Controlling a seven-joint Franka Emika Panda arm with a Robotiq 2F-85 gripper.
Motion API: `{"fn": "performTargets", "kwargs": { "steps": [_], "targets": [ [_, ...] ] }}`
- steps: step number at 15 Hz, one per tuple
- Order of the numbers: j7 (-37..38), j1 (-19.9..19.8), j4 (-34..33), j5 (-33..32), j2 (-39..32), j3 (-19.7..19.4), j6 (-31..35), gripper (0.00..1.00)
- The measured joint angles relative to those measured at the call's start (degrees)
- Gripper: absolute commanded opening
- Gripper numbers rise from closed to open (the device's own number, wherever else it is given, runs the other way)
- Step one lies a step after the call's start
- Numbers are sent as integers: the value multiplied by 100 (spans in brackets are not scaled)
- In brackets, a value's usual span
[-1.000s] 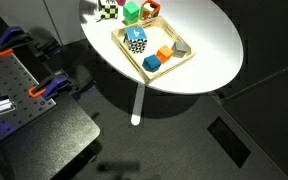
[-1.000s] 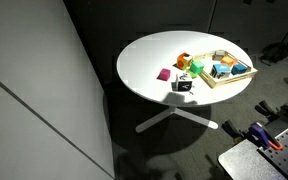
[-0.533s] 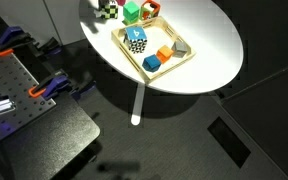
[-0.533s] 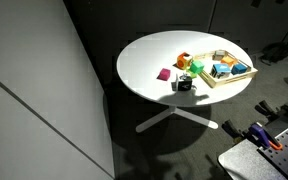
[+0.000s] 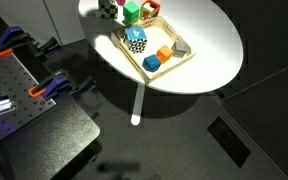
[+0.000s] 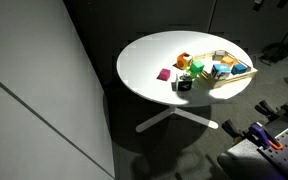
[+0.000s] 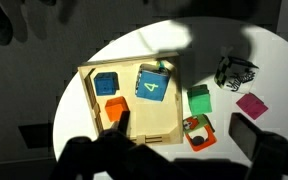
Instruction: Remove the square toy from the box and place it on the table.
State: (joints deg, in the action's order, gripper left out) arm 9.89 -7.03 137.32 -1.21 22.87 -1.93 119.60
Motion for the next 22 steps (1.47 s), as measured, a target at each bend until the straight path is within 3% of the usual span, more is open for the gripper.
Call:
{"fn": "performTargets", "kwargs": {
  "steps": [6, 17, 22],
  "targets": [
    [-20, -20, -12, 1, -608, -263, 482, 100],
    [-16, -20, -58, 1, -710, -283, 496, 100],
    [-13, -40, -193, 5, -1318, -394, 553, 100]
  ]
}}
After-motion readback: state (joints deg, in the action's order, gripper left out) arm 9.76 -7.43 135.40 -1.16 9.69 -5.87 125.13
